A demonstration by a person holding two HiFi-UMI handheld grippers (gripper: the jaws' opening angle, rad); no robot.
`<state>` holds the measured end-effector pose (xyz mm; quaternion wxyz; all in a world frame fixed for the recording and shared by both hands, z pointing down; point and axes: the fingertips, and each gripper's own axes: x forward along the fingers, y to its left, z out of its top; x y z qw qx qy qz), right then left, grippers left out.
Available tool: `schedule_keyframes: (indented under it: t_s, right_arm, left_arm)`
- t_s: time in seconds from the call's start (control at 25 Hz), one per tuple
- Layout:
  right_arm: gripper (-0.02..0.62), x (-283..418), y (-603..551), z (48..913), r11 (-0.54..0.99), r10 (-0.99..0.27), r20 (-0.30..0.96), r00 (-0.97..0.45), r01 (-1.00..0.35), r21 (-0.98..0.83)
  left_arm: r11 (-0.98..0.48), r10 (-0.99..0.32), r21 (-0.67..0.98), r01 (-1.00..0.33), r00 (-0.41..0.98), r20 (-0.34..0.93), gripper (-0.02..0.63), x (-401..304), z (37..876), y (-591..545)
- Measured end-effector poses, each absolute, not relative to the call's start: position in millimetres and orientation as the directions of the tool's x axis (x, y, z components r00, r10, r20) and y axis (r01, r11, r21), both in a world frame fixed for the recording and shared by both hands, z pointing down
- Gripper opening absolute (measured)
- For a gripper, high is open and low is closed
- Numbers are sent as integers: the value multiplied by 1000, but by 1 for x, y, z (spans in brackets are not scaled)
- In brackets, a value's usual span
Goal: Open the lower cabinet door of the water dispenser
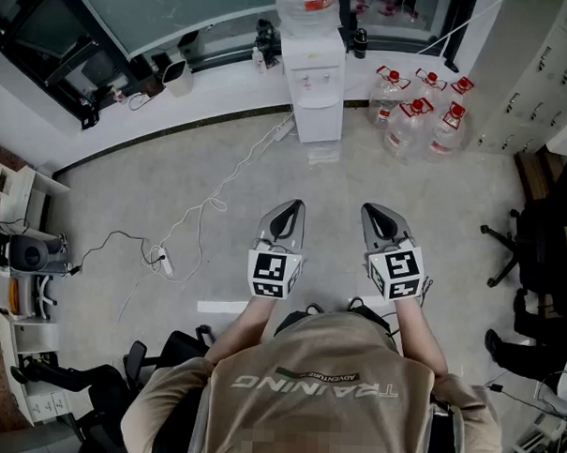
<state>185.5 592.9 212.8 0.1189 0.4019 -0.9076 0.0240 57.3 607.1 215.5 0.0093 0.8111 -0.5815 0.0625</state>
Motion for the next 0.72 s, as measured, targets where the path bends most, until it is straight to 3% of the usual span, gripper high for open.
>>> schedule_keyframes:
  t_s: [0.28, 0.72]
  right_arm:
    - [8, 161, 590, 231, 650, -739, 267, -618, -759, 42]
    - [8, 176, 548, 240, 636, -748, 244, -618, -772, -5]
  left_arm:
    - [-360, -923, -3, -933, 356, 146, -2, 33, 236, 601]
    - [-353, -922, -10, -936, 346, 171, 0, 40, 240, 561]
